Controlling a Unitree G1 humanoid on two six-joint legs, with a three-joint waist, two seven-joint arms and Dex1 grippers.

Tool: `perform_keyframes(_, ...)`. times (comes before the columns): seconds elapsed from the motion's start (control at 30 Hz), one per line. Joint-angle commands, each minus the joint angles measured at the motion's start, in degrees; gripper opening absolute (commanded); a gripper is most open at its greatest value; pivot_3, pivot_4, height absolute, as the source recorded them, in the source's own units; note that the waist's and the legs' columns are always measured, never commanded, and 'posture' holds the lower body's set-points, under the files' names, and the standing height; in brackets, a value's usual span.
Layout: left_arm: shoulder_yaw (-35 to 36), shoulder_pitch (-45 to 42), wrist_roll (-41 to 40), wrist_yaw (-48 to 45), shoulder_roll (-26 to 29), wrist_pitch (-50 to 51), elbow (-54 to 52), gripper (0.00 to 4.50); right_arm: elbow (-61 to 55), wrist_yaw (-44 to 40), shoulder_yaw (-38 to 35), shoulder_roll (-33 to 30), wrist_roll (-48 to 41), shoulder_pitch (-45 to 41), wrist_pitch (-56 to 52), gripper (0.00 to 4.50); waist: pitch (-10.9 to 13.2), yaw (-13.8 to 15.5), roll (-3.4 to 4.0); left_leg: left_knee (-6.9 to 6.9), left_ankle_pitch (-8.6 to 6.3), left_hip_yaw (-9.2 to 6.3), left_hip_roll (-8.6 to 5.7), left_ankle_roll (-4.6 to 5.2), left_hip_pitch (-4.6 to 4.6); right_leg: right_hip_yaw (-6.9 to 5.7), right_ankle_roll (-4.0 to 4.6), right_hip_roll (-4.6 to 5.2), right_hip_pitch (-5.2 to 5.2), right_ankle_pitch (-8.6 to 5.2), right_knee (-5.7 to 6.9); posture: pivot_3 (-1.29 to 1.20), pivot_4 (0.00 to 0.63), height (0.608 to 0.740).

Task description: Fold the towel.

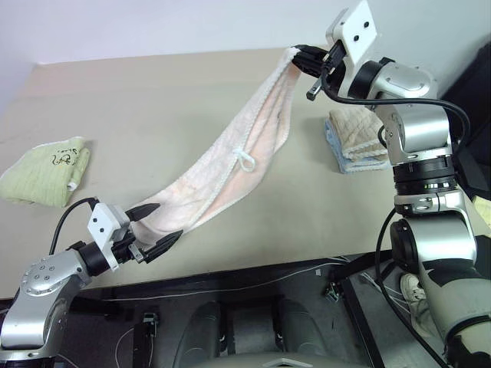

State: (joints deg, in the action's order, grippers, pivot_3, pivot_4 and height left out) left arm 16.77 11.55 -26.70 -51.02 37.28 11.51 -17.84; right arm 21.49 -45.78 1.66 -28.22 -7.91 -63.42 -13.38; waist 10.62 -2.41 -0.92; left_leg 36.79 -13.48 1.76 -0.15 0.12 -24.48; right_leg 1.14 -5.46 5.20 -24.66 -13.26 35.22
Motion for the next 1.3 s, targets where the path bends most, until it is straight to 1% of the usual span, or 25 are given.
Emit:
perform_keyframes(0.03,0.2,-1.24,1.44,0.12,0.27,-3.13,-0.08,4.5,-3.07,0.42,-1.52,-0.23,-1.09,-1.18,0.03,0.07,0.0,-0.13,0.0,0.0,0.0,0.0,0.0,0.0,0.0,0.0,0.0,0.01,0.0,0.0,0.0,0.0,0.15,0.74)
perform_keyframes(0.17,-0.56,-0.84,3.9,-1.66,1.83,-5.21,2.41,4.5,-4.33,0.65,-1.36,-0.37,-1.11,0.0,-0.66,0.07,0.0,-0.19,0.01,-0.02,0.0,0.0,-0.01,-0.01,0.0,0.0,0.0,0.01,-0.02,0.0,0.01,0.0,0.15,0.74)
perform_keyframes(0.37,-3.48,0.37,9.58,-6.94,3.84,-16.39,9.98,4.5,-5.77,1.14,-1.4,-0.64,-0.97,1.69,-1.98,0.07,-0.01,-0.25,0.03,-0.09,-0.01,0.03,-0.01,-0.01,0.0,0.01,0.0,0.03,-0.06,0.0,-0.01,0.0,0.15,0.74)
perform_keyframes(0.63,-5.7,-3.39,11.83,-6.98,2.08,-25.36,19.13,4.5,-6.62,1.5,-1.57,-0.63,-1.14,3.15,-3.09,0.07,-0.06,-0.08,0.12,-0.45,0.02,0.21,-0.05,-0.04,0.04,-0.09,-0.01,0.22,-0.26,0.01,-0.02,0.0,0.15,0.74)
perform_keyframes(0.8,-7.24,-4.79,12.08,-8.18,2.19,-27.7,20.74,4.5,-6.34,1.51,-1.48,-0.92,-0.77,3.95,-2.99,0.07,-0.08,0.01,0.16,-0.48,0.04,0.31,-0.07,-0.04,0.05,-0.19,-0.01,0.34,-0.23,0.01,0.0,0.0,0.15,0.74)
perform_keyframes(0.97,-9.74,-7.24,15.43,-7.88,2.62,-30.78,22.53,4.5,-6.39,1.56,-1.53,-0.86,-0.87,4.05,-3.15,0.07,-0.15,0.19,0.28,-0.48,0.07,0.34,-0.07,0.01,0.05,-0.24,-0.01,0.38,-0.19,0.01,0.01,0.0,0.15,0.74)
perform_keyframes(1.03,-10.38,-8.42,15.45,-8.02,2.7,-30.94,22.71,4.5,-6.27,1.72,-1.47,-0.81,-0.75,4.09,-3.16,0.07,-0.21,0.36,0.39,-0.47,0.07,0.35,-0.08,0.01,0.05,-0.27,-0.01,0.4,-0.16,0.01,0.0,0.0,0.15,0.74)
perform_keyframes(1.27,-12.24,-12.28,13.17,-8.21,2.14,-26.22,21.0,4.5,-6.36,2.0,-1.5,-0.83,-0.85,4.33,-3.43,0.07,-0.21,0.3,0.4,-0.43,0.14,0.37,-0.08,0.12,0.05,-0.31,-0.03,0.42,-0.12,0.03,0.01,0.0,0.15,0.74)
perform_keyframes(1.3,-12.33,-12.62,12.94,-8.3,2.12,-25.83,21.13,4.32,-6.42,2.05,-1.49,-0.83,-0.84,4.37,-3.48,0.03,-0.21,0.18,0.4,-0.43,0.15,0.37,-0.08,0.14,0.05,-0.31,-0.08,0.41,-0.12,0.05,0.01,0.0,0.15,0.74)
